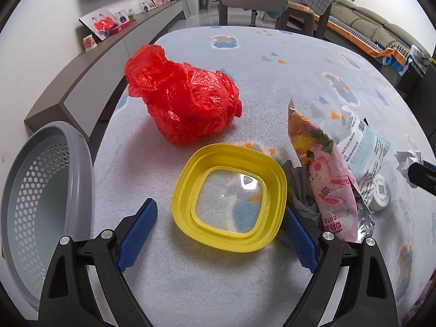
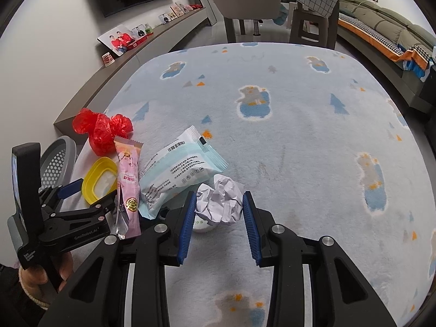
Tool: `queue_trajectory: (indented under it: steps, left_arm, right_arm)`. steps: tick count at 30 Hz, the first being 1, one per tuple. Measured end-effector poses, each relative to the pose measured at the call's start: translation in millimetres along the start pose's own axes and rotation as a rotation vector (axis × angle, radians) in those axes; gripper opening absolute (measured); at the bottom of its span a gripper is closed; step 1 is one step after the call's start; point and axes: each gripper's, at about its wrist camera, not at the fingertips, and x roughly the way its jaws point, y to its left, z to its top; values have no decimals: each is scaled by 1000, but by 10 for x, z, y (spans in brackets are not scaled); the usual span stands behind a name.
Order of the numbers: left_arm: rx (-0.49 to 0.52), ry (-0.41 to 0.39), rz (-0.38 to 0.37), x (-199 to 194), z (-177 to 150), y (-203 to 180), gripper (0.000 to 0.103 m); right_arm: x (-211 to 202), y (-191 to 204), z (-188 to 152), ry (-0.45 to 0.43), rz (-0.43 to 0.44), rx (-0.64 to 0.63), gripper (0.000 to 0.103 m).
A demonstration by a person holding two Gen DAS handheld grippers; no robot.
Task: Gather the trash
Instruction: 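Grasp the yellow plastic lid rim with the left tool while the right tool holds the paper, then carry the lid and paper over the grey basket and open both tools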
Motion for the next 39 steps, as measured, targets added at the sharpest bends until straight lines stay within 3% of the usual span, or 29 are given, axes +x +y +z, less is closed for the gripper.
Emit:
queue_trajectory:
  steps: [5, 7, 17, 27, 31, 39]
  left_arm:
    - [14, -10, -13, -12, 17, -37, 70]
    - [22, -16, -14, -27, 9, -57, 69]
    - [3, -50, 23, -191, -69, 87, 68]
    - [-11, -136, 49, -615, -167, 242, 68]
    - [-33, -146, 39, -781, -256, 353, 68]
    - [-65, -171, 40, -1105, -408, 614, 68]
  right_arm:
    - [-10, 12, -8, -2, 0, -5, 34]
    - [-9, 11, -7, -2, -1, -6, 34]
    - [-116, 39, -17, -27, 2, -17, 34]
    - [-321, 85, -125, -69, -5, 7, 34]
    - [-444, 225, -211, -96, -26, -16, 34]
    - [-573, 678, -284, -113, 14, -89, 34]
